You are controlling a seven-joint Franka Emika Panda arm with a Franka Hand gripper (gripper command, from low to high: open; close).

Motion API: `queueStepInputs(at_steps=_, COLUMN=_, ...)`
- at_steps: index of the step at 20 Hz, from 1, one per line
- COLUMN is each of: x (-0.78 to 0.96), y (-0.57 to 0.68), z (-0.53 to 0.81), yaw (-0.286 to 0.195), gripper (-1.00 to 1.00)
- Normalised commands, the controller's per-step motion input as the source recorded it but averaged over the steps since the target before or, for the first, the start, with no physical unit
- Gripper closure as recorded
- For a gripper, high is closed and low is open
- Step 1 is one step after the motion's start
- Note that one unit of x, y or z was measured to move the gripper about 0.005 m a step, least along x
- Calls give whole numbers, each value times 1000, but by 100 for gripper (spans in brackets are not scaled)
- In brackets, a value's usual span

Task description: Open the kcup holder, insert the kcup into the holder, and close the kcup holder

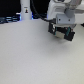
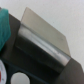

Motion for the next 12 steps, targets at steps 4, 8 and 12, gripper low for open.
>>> queueStepInputs(at_steps=4, x=-586, y=352, z=0, yaw=167, gripper=-100)
queueStepInputs(at_steps=8, x=-586, y=391, z=0, yaw=156, gripper=-100)
queueStepInputs(at_steps=12, x=-579, y=396, z=-9, yaw=155, gripper=-100)
